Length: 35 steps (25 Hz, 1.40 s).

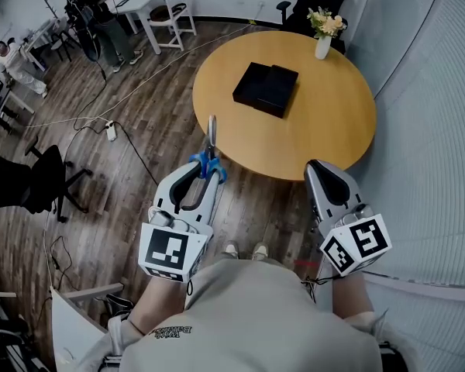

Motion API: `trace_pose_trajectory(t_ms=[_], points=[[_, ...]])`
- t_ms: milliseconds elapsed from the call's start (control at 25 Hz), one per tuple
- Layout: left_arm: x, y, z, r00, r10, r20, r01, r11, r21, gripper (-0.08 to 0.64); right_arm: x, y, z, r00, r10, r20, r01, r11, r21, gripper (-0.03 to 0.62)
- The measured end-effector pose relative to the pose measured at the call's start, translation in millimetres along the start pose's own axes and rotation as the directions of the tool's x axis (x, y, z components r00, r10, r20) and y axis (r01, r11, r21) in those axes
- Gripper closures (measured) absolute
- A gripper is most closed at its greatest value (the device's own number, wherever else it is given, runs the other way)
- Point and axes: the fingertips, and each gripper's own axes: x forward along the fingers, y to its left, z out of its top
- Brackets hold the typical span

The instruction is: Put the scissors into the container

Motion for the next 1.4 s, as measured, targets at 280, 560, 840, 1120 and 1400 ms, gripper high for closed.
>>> trace_pose_trajectory(t_ms=[280,560,840,1120,1400], points=[[8,-10,-7,0.999,0.031,-0.038,-0.032,0.999,-0.024,0.465,-10,-20,-9,1.0,0.004,-0.018,-0.004,1.0,0.001,0.555],[16,-25,-2,0.997,0.057,-0.043,-0.057,0.998,-0.015,0.465,-18,-36,-11,1.0,0.019,-0.007,-0.019,1.0,0.002,0.555],[22,-38,1,0.996,0.068,-0.053,-0.068,0.998,0.0,0.465,-25,-57,-9,1.0,0.015,0.014,-0.015,1.0,0.011,0.555],[35,-44,2,0.997,0.06,-0.057,-0.059,0.998,0.008,0.465,-22,-63,-8,0.999,0.027,0.021,-0.027,1.0,0.006,0.555],[50,-44,0,0.997,0.042,-0.057,-0.041,0.999,0.011,0.465,-9,-68,-7,0.999,0.034,0.025,-0.034,0.999,-0.017,0.555]])
